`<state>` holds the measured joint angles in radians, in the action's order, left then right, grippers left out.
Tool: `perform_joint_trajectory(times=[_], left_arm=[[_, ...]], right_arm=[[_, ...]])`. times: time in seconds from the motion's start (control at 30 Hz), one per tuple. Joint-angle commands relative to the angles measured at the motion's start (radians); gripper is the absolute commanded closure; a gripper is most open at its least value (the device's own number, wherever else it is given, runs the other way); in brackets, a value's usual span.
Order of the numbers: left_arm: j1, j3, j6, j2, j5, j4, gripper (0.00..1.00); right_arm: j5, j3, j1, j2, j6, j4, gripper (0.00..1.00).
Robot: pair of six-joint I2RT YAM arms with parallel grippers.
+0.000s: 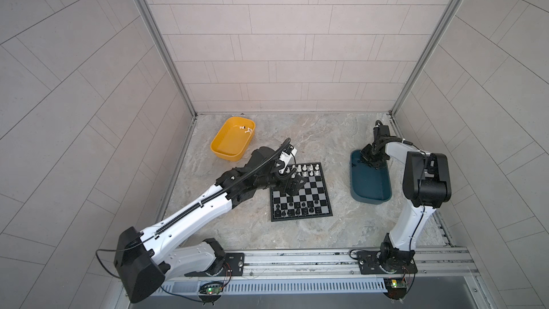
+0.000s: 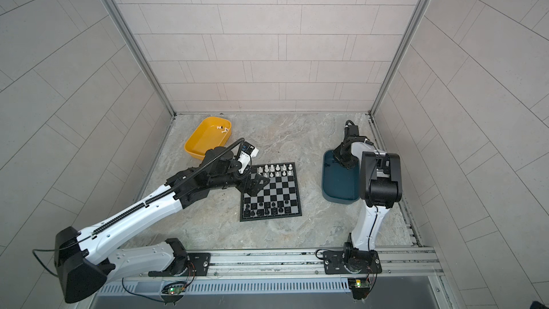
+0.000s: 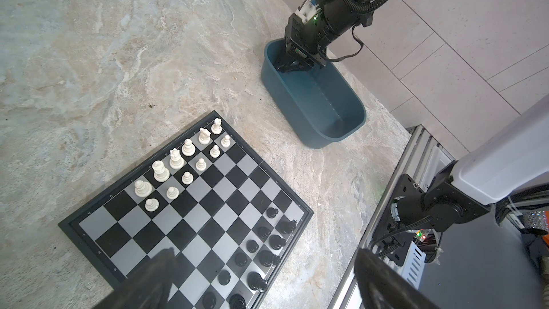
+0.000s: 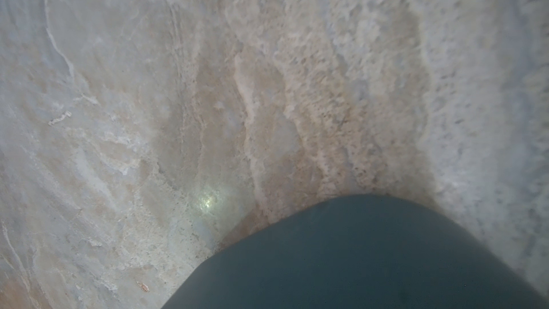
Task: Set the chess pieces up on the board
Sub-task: 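Lift the black piece with the right gripper while the left gripper reaches toward it, then close the left gripper on the black piece held by the right gripper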
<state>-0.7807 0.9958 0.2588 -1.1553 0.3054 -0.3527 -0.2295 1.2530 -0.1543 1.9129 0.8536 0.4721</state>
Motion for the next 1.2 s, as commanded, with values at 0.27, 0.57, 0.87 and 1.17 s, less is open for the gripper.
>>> perform_joint_trajectory(times=[0.27, 0.57, 0.87, 1.17], left_arm=[[0.003, -0.008, 0.008, 0.025, -0.022, 0.005, 0.0], [0.003, -0.008, 0.057, 0.017, -0.044, 0.012, 0.0], [0.004, 0.024, 0.165, -0.103, 0.086, 0.133, 0.0], [0.002, 0.142, 0.328, -0.403, 0.24, 0.424, 0.1]], right_arm=[[-0.014, -0.046, 0.002, 0.013, -0.023, -0.02, 0.87], [-0.102, -0.129, -0.004, -0.165, -0.074, -0.027, 0.92], [-0.21, -0.244, -0.013, -0.436, -0.106, 0.009, 0.94], [-0.386, -0.343, 0.048, -0.635, 0.031, -0.082, 0.95]])
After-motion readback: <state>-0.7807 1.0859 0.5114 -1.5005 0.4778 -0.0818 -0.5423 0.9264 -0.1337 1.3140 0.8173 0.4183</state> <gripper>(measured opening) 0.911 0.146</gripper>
